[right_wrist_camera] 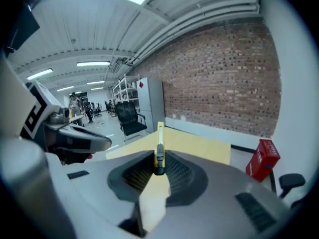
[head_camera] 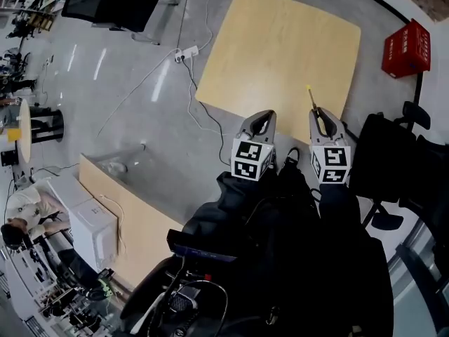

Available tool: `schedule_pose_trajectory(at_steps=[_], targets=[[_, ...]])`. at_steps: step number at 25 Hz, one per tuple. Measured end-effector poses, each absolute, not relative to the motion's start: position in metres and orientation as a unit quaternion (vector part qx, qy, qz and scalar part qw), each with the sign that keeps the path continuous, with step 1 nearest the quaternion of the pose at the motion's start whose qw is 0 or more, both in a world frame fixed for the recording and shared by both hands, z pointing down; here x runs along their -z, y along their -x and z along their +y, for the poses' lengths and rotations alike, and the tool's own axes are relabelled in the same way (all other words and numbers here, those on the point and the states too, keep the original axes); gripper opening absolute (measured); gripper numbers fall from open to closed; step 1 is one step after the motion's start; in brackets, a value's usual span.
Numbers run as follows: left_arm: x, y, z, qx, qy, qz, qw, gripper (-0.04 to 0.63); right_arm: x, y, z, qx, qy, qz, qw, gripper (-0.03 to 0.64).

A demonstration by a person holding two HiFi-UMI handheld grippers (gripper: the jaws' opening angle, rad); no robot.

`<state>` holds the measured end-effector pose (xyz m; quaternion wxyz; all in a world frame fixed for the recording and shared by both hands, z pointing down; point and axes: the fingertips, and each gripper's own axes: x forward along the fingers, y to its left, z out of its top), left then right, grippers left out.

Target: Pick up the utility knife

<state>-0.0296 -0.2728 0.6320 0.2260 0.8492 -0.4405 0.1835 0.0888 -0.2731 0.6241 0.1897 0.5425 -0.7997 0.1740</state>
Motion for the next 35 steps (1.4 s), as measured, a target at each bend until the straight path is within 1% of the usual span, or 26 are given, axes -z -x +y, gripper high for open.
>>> schedule_pose_trajectory(at_steps=[7, 11, 15, 27, 35], targets=[[-0.548, 0.025, -0.284, -0.127, -0.866, -0.455, 0.164, 0.002, -0.531, -0.093, -0.261, -0.103, -0.544, -0.821, 0.135, 0.069], [-0.510, 0.018, -0.295, -0.100, -0.872, -0.458, 0.138, 0.001, -0.480, -0.099, -0.264, -0.063, -0.553, -0.825, 0.094, 0.069], [-0.473, 0.008, -0.303, -0.074, -0.881, -0.456, 0.103, 0.002, -0.440, -0.108, -0.263, -0.029, -0.560, -0.825, 0.067, 0.069], [-0.404, -0.009, -0.307, -0.024, -0.891, -0.451, 0.038, 0.002, -0.369, -0.136, -0.263, 0.038, -0.580, -0.814, 0.016, 0.069], [-0.384, -0.007, -0.313, -0.008, -0.890, -0.456, 0.017, 0.002, -0.353, -0.137, -0.269, 0.046, -0.577, -0.816, -0.012, 0.069]])
